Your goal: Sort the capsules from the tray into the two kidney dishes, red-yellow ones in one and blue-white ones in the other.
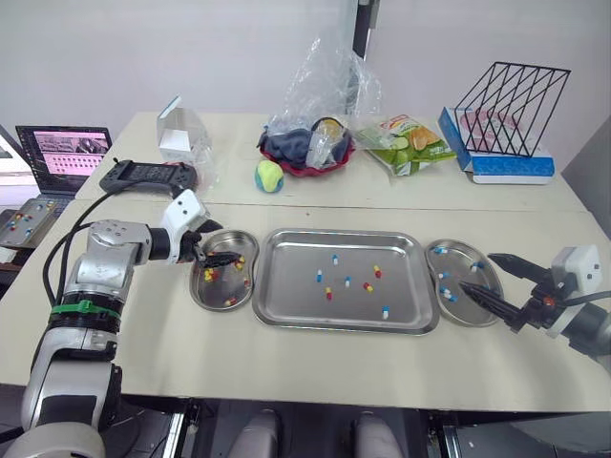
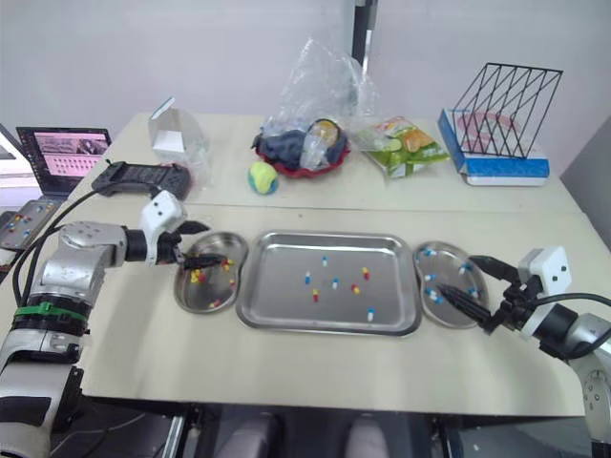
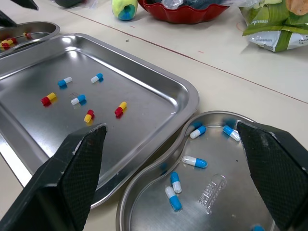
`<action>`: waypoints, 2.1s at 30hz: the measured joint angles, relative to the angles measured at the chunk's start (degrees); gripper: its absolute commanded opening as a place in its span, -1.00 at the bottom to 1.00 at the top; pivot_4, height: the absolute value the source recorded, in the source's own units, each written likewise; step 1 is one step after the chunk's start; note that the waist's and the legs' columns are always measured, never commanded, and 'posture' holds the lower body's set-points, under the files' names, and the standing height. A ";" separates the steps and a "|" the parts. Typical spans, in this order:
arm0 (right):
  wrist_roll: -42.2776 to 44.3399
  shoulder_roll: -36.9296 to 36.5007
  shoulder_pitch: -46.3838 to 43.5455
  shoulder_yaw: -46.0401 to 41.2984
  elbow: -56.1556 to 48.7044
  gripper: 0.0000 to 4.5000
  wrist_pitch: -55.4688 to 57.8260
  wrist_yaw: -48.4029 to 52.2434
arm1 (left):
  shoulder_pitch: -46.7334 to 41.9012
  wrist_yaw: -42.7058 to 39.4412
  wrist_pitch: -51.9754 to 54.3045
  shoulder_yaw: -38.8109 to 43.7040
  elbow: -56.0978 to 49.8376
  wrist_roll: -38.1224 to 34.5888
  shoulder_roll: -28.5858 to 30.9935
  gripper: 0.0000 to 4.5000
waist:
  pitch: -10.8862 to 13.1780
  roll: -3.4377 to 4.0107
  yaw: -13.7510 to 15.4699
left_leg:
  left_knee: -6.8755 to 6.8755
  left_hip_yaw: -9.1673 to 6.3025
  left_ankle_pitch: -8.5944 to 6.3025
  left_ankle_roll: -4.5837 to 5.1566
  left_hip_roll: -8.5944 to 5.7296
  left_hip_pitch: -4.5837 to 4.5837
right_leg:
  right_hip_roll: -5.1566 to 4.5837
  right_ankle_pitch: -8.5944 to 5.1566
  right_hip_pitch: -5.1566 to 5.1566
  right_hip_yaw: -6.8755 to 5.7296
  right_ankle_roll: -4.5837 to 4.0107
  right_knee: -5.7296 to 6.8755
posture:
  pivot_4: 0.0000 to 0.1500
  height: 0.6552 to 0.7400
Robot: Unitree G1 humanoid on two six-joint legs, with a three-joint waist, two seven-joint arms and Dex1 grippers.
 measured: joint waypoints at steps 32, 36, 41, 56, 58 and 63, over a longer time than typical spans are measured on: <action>-7.36 -0.33 -8.87 -4.15 30.93 1.00 -10.02 -8.07 | 31.11 7.91 -18.49 33.34 5.45 -14.86 6.64 0.99 | -0.02 0.04 0.26 | -0.15 0.05 -0.02 0.02 0.03 0.12 | -0.01 0.01 -0.06 0.13 -0.01 0.02 | 1.00 0.98; -7.87 -0.33 -9.33 -4.15 31.08 1.00 -10.14 -8.26 | 29.99 7.84 -19.12 32.78 5.90 -14.85 6.64 0.99 | -0.02 0.04 -0.04 | -0.18 0.05 -0.03 0.03 0.04 0.14 | 0.00 0.01 -0.07 0.13 -0.01 0.03 | 1.00 0.98; -7.92 -0.30 -9.30 -4.18 31.07 1.00 -10.84 -8.68 | 28.68 6.45 -18.12 32.25 5.74 -15.97 6.64 0.99 | -0.02 0.04 -0.03 | -0.18 0.05 -0.03 0.03 0.04 0.13 | 0.00 0.01 -0.07 0.13 -0.01 0.03 | 1.00 0.98; -7.77 -0.16 -8.11 -4.79 27.36 1.00 -12.57 -5.61 | 24.87 -0.04 -8.55 26.36 -9.43 -21.36 6.74 0.99 | -0.02 0.05 -0.12 | -0.18 0.05 -0.03 0.03 0.06 0.12 | 0.01 0.01 -0.06 0.12 -0.01 0.01 | 1.00 0.98; -7.75 -0.16 -7.62 -4.78 26.15 1.00 -12.42 -5.21 | 24.86 -1.27 -6.08 25.02 -12.68 -22.10 6.79 0.99 | -0.02 0.05 -0.11 | -0.18 0.05 -0.03 0.03 0.06 0.12 | 0.01 0.01 -0.07 0.12 -0.01 0.02 | 1.00 0.98; -5.08 -0.17 -4.06 -4.69 18.51 1.00 -10.59 -1.98 | 24.84 -5.38 2.10 20.82 -21.80 -25.66 8.85 0.99 | -0.01 0.06 -0.02 | -0.18 0.05 -0.03 0.03 0.06 0.09 | 0.01 0.00 -0.06 0.12 -0.01 -0.01 | 1.00 0.98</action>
